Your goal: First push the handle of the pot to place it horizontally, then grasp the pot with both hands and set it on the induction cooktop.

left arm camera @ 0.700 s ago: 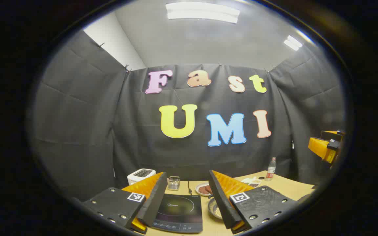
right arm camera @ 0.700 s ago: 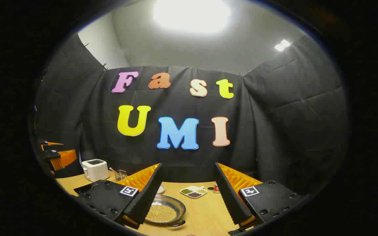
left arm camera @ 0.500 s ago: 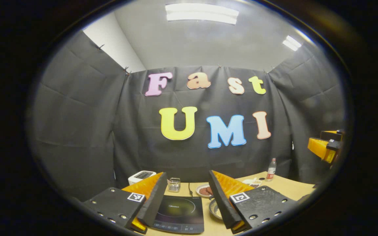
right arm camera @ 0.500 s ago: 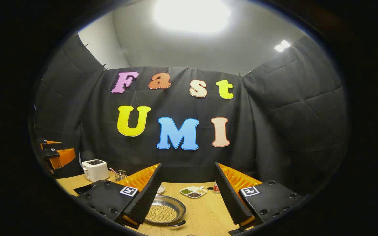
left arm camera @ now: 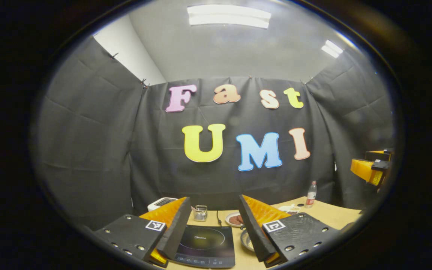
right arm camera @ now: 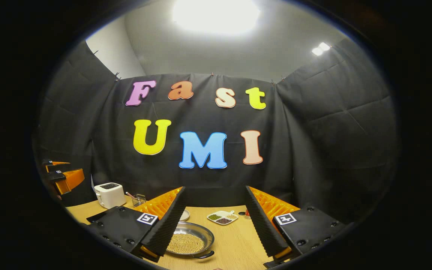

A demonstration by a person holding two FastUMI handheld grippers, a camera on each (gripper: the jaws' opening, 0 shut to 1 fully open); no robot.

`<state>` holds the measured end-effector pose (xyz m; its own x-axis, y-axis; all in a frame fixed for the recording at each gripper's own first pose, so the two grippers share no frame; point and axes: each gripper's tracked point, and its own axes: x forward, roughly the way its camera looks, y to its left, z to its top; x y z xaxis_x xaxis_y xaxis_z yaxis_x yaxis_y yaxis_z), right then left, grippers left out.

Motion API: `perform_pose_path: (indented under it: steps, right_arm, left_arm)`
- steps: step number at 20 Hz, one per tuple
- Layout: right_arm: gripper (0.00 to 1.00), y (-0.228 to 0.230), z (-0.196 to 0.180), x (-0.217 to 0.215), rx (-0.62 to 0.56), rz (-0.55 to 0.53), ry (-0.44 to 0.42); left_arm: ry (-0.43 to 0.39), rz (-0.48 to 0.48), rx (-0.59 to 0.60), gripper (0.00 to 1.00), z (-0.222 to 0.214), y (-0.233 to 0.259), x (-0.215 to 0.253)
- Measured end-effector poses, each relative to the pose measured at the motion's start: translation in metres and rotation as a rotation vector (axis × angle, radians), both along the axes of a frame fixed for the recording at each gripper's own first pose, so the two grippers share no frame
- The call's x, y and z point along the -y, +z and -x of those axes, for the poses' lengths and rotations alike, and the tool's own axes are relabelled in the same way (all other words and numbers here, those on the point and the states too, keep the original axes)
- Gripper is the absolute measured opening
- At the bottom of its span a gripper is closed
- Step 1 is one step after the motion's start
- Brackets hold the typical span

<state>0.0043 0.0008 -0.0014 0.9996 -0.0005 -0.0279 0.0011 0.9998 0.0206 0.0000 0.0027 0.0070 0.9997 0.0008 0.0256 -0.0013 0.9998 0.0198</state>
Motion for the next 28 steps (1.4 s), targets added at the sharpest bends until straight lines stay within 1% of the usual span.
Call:
perform_pose_path:
  steps: [1, 2, 3, 9, 10, 14, 15, 17, 18, 19, 21, 22, 23, 24, 25, 27, 28]
  right_arm:
    - [0.96, 0.0, -0.001, 0.0, 0.001, 0.001, 0.002]
    - [0.98, 0.0, -0.003, -0.001, 0.001, 0.001, 0.004]
    - [0.96, 0.0, -0.004, -0.002, 0.001, 0.0, 0.007]
    - [0.98, -0.004, -0.011, -0.006, -0.009, 0.002, 0.026]
    - [0.98, -0.003, -0.012, -0.006, -0.008, 0.001, 0.026]
    - [0.98, -0.002, -0.015, -0.006, -0.004, 0.003, 0.033]
    - [0.92, -0.003, -0.016, -0.005, -0.004, 0.005, 0.033]
    - [0.71, -0.003, -0.017, -0.004, -0.005, 0.008, 0.031]
    - [0.67, -0.004, -0.018, -0.005, -0.007, 0.008, 0.031]
    - [0.59, -0.004, -0.019, -0.004, -0.008, 0.01, 0.03]
    - [0.48, -0.006, -0.02, -0.005, -0.013, 0.011, 0.042]
    - [0.43, -0.008, -0.021, -0.009, -0.02, 0.01, 0.064]
    - [0.34, -0.011, -0.024, -0.011, -0.026, 0.016, 0.071]
    - [0.34, -0.011, -0.025, -0.011, -0.03, 0.024, 0.077]
    - [0.18, -0.011, -0.023, -0.012, -0.025, 0.034, 0.076]
    - [0.05, -0.013, -0.026, -0.01, -0.01, 0.06, 0.074]
    - [0.03, -0.016, -0.027, -0.02, -0.021, 0.063, 0.105]
  left_arm:
    - [0.001, -0.002, 0.0, 0.76, -0.002, -0.001, 0.0]
    - [0.002, -0.003, -0.002, 0.79, -0.002, -0.002, -0.001]
    - [0.004, -0.004, -0.002, 0.79, -0.002, -0.002, -0.001]
    - [0.019, -0.006, -0.003, 0.79, -0.004, -0.003, -0.006]
    - [0.021, -0.008, -0.003, 0.76, -0.005, -0.002, -0.006]
    - [0.024, -0.017, 0.004, 0.76, -0.006, 0.001, -0.004]
    - [0.025, -0.018, 0.006, 0.76, -0.007, 0.002, -0.003]
    - [0.027, -0.02, 0.007, 0.76, -0.006, 0.001, -0.003]
    - [0.028, -0.021, 0.007, 0.76, -0.007, 0.001, -0.002]
    - [0.029, -0.021, 0.006, 0.76, -0.007, 0.0, -0.002]
    - [0.032, -0.024, 0.007, 0.76, -0.008, 0.002, -0.001]
    - [0.033, -0.025, 0.008, 0.76, -0.008, 0.003, -0.001]
    - [0.034, -0.026, 0.009, 0.76, -0.007, 0.002, 0.0]
    - [0.034, -0.027, 0.007, 0.79, -0.008, 0.002, 0.001]
    - [0.035, -0.028, 0.005, 0.76, -0.007, 0.0, 0.002]
    - [0.04, -0.033, 0.002, 0.76, -0.007, -0.002, 0.001]
    - [0.043, -0.035, 0.003, 0.76, -0.007, -0.001, 0.001]
